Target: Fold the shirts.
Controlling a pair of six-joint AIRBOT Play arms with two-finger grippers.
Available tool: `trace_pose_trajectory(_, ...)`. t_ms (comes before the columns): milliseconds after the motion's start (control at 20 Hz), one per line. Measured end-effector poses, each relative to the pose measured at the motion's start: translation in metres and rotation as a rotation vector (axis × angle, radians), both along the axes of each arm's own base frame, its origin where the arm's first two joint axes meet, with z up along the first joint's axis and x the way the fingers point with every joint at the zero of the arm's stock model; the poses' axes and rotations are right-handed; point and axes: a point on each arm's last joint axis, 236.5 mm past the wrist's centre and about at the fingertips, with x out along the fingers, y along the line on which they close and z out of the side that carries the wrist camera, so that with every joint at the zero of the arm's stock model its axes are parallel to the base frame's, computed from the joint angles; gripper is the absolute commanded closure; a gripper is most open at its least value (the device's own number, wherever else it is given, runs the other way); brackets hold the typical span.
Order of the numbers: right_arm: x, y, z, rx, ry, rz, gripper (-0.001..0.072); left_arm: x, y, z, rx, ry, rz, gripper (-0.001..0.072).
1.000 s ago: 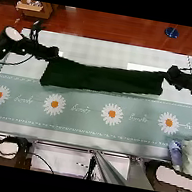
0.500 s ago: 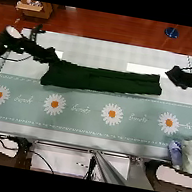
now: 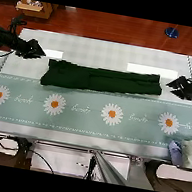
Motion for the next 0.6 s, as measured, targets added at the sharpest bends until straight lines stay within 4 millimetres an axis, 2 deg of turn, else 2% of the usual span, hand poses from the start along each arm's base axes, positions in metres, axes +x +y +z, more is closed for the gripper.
trace_pose_trajectory(250,0.010,0.038,-0.031,0.085,0.048,0.024,0.0197,-0.002,-0.005,0.002,-0.002,0.005,-0.016,0.0282)
trace_pose_trajectory(300,0.013,0.045,-0.036,0.096,0.056,0.024,0.0286,-0.002,-0.005,0.002,-0.002,0.004,-0.016,0.0282)
trace_pose_trajectory(400,0.018,0.058,-0.043,0.102,0.059,0.029,0.0564,-0.003,-0.006,0.002,-0.003,0.005,-0.017,0.0288)
trace_pose_trajectory(450,0.018,0.064,-0.046,0.104,0.063,0.039,0.0659,-0.003,-0.006,0.002,-0.002,0.004,-0.018,0.0289)
trace_pose_trajectory(550,0.024,0.071,-0.042,0.106,0.041,0.043,0.0687,-0.003,-0.006,0.002,-0.003,0.005,-0.018,0.0342)
trace_pose_trajectory(600,0.026,0.072,-0.035,0.104,0.021,0.050,0.0687,-0.003,-0.006,0.002,-0.004,0.005,-0.018,0.0439)
